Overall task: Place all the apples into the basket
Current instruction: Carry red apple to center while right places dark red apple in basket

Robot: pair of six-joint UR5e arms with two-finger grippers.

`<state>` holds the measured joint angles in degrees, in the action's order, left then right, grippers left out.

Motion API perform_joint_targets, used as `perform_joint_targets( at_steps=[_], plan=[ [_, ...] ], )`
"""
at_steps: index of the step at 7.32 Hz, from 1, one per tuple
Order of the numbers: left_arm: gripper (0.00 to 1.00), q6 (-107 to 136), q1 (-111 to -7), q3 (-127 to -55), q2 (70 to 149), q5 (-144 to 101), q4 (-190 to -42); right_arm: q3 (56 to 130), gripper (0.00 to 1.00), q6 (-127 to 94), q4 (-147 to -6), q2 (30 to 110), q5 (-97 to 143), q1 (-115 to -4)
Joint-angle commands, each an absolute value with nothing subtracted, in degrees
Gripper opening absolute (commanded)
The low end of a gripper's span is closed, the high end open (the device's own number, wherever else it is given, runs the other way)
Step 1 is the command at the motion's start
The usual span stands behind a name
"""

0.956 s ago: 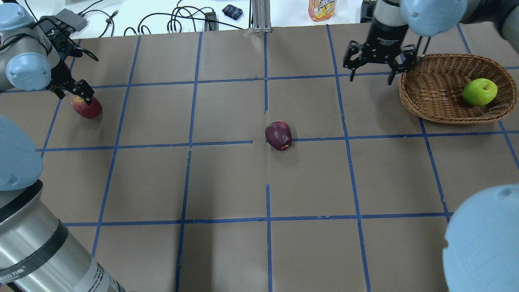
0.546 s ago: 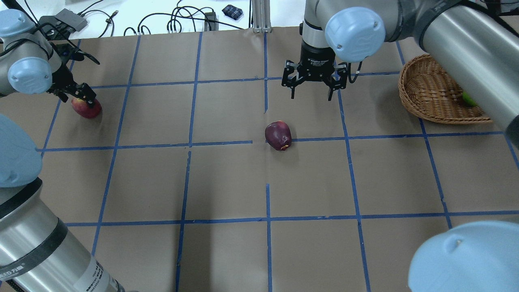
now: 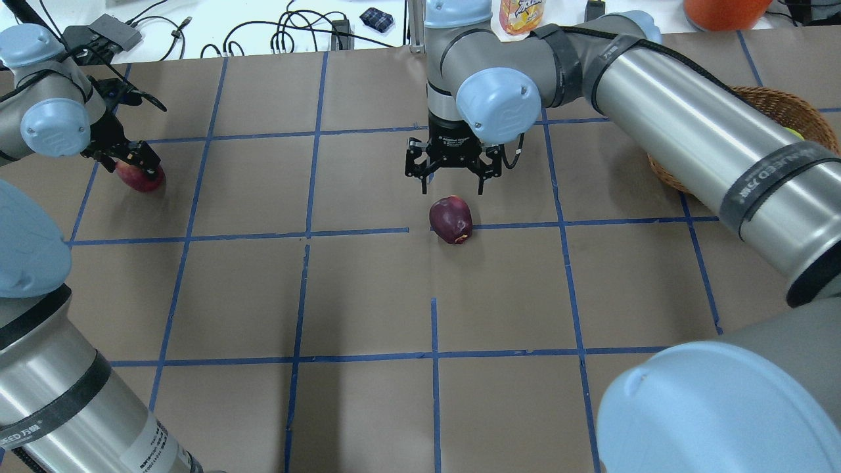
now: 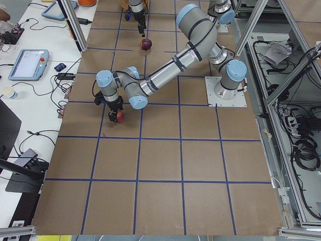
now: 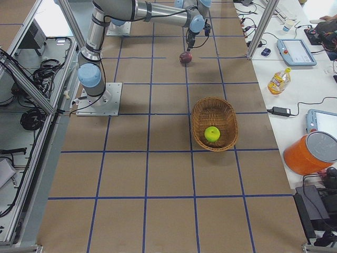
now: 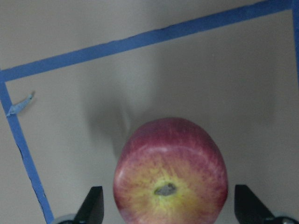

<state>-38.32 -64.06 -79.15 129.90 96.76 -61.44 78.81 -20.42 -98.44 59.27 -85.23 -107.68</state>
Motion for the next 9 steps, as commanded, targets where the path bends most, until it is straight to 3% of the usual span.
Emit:
perform_joint_targets(
  at_steps=[1, 2, 3, 6, 8, 9],
  plan=[
    [0.85, -38.3, -64.0, -79.0, 130.1, 96.8, -61.4, 78.8, 1.00, -20.4, -98.7, 57.0, -84.8, -108.9],
    [0.45, -38.3, -64.1, -78.9, 130.1, 97.0, -61.4, 78.8, 1.00, -20.3, -99.5, 56.3, -84.9, -109.0],
    [0.31, -38.0, -64.2, -78.9, 129.6, 96.9, -61.4, 79.0, 1.00, -20.2, -99.8, 56.1, -85.6, -109.0],
    [0.30, -33.9, -66.9, -81.0, 124.6, 96.2, -65.8, 80.7, 1.00, -21.0, -108.1, 52.3, -89.0, -108.9],
    [0.30, -23.8, -71.3, -90.8, 115.8, 94.8, -66.4, 82.6, 1.00, -20.9, -109.0, 51.9, -88.9, -108.8],
    [0.31, -17.2, -74.0, -96.3, 111.1, 93.2, -66.4, 83.8, 0.87, -20.9, -109.0, 52.2, -88.8, -108.6]
  ],
)
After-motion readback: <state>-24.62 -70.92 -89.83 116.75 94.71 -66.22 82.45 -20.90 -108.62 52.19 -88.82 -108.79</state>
